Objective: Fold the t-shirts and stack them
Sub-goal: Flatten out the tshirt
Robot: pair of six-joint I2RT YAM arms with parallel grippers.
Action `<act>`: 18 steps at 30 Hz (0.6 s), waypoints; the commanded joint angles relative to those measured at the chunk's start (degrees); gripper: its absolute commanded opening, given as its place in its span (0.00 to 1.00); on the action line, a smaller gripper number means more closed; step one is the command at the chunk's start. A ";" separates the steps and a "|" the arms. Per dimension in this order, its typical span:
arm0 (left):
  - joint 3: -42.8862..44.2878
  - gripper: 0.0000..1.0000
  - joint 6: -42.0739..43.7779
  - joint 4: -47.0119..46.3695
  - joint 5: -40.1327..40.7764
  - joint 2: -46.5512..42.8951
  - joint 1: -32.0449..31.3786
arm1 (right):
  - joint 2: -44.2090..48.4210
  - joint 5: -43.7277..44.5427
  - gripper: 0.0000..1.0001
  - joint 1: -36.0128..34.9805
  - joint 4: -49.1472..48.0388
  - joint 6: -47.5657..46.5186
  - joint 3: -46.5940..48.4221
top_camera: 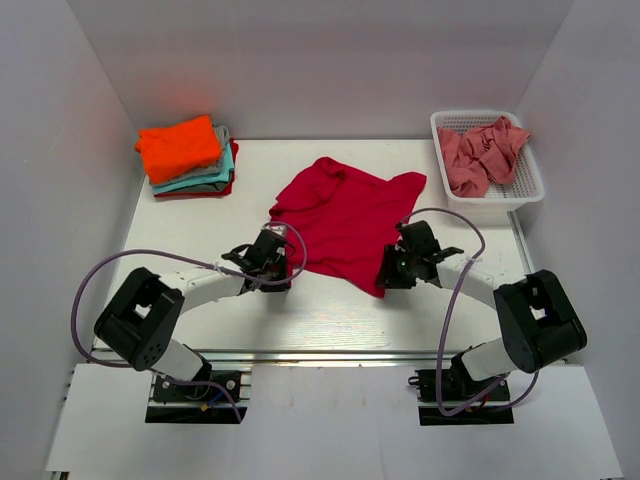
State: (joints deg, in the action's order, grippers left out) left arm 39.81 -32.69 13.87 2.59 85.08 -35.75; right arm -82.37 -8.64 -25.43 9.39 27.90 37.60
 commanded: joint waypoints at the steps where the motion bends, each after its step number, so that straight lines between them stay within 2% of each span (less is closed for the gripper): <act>1: 2.29 0.06 -0.71 4.49 3.73 0.70 -0.20 | -0.69 -4.01 0.34 -1.02 -2.79 0.75 -0.95; 2: 2.90 0.06 -0.71 4.50 4.26 0.70 -0.20 | -1.04 -3.40 0.28 -0.94 -3.40 1.01 -0.69; 3: 2.90 0.00 -0.71 5.28 5.05 0.70 -0.20 | -1.30 -2.96 0.20 -1.02 -3.50 1.02 -0.60; 4: 3.51 0.00 -0.71 6.16 5.58 0.70 -0.20 | -1.30 -2.09 0.00 -1.37 -3.59 1.36 -0.34; 7: 4.22 0.00 -0.71 7.92 8.30 0.09 -0.20 | -1.13 4.23 0.00 -1.38 -2.45 2.33 1.15; 10: 6.15 0.00 -0.71 11.96 13.48 -1.41 -0.20 | 3.95 11.44 0.00 -1.38 -2.79 2.60 2.38; 15: 13.26 0.00 -0.71 20.75 25.60 -2.90 -0.20 | 13.61 25.92 0.00 -1.29 -6.13 0.49 5.71; 18: 18.80 0.00 -2.55 25.58 34.30 -3.43 -0.20 | 17.40 30.16 0.00 -1.20 -8.24 0.31 7.47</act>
State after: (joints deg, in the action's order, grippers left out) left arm 53.28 -33.61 33.61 24.95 85.23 -35.77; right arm -68.84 12.03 -26.70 5.85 29.17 41.21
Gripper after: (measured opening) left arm 0.087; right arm 0.011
